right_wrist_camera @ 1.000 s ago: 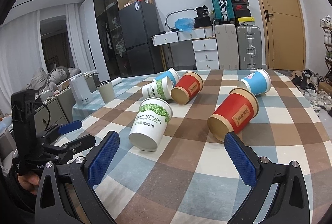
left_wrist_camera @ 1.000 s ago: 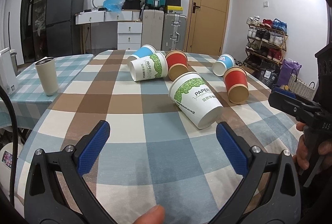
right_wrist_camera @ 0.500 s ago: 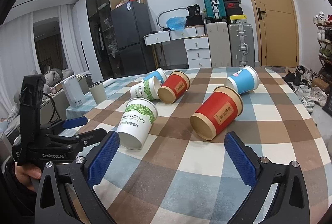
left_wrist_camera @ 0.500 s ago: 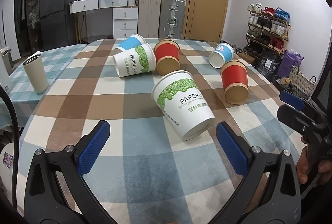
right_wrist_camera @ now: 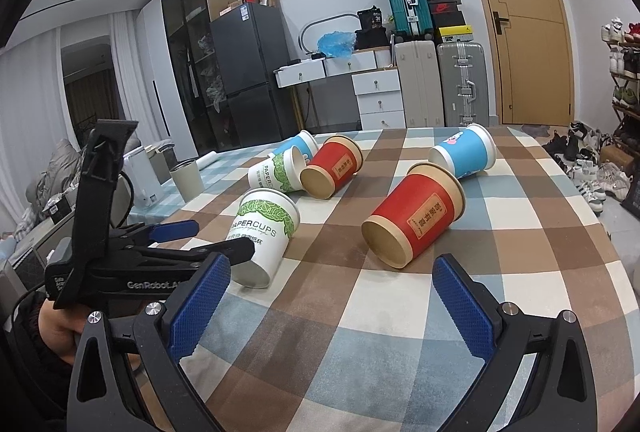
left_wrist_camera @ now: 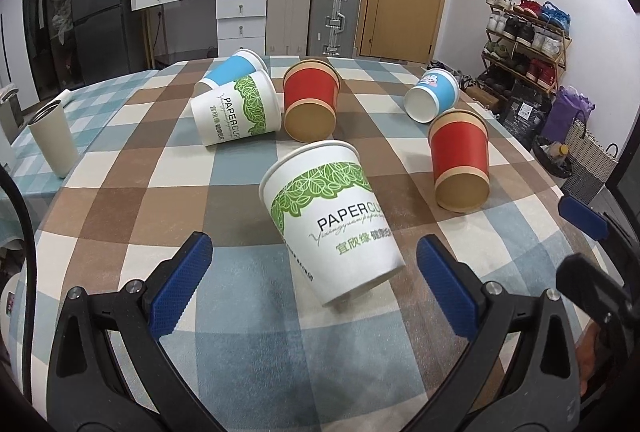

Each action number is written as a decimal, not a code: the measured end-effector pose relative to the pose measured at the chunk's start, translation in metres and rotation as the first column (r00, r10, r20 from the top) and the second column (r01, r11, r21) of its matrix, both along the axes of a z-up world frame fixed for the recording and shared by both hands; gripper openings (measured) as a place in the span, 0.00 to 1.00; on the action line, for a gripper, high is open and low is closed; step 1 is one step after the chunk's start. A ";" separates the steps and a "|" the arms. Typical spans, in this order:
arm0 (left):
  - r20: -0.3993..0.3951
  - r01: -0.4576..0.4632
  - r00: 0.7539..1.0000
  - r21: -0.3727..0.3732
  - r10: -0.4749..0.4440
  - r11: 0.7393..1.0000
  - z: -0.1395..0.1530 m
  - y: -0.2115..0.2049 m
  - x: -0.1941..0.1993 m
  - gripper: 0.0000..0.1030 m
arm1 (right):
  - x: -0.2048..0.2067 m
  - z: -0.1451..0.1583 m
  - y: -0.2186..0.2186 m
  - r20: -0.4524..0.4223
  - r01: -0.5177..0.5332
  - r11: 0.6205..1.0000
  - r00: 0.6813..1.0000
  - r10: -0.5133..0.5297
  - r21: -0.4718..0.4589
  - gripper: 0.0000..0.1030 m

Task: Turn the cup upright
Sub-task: 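Move the left gripper to the white leaf-print cup lying sideways and close on it, then lift the white cup off the table with the left gripper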

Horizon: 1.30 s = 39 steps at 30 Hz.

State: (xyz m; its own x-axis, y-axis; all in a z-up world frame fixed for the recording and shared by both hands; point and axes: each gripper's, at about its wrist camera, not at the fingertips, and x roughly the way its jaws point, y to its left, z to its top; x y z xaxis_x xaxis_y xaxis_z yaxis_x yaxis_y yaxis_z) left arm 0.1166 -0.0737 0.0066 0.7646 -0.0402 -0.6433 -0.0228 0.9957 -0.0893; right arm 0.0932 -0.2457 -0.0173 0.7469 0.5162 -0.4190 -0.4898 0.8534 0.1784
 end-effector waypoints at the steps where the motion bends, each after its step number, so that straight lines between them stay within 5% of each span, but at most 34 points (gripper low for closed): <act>1: -0.005 -0.001 1.000 0.000 0.001 1.000 -0.001 0.000 0.003 0.99 | 0.000 0.000 0.000 0.000 -0.001 1.000 1.000 0.001 0.000 1.00; 6: -0.048 0.006 0.999 -0.038 -0.007 0.999 -0.007 0.003 0.016 0.91 | 0.000 -0.001 0.001 -0.002 0.001 1.000 1.000 -0.001 -0.002 1.00; 15: -0.083 0.027 0.996 -0.121 -0.037 0.992 -0.018 0.008 0.021 0.55 | 0.000 -0.001 0.001 -0.002 -0.001 1.000 1.000 0.001 -0.003 1.00; 39: -0.002 0.018 1.000 -0.137 -0.019 0.990 0.002 0.019 -0.033 0.54 | -0.002 0.000 0.007 0.003 -0.020 1.000 1.000 0.020 -0.004 1.00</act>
State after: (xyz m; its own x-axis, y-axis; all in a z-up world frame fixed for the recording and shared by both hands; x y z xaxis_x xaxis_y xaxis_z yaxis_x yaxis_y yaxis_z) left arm 0.0836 -0.0547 0.0084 0.7605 -0.1422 -0.6336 -0.0049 0.9744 -0.2246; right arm 0.0912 -0.2388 -0.0171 0.7377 0.5292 -0.4192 -0.5070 0.8443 0.1736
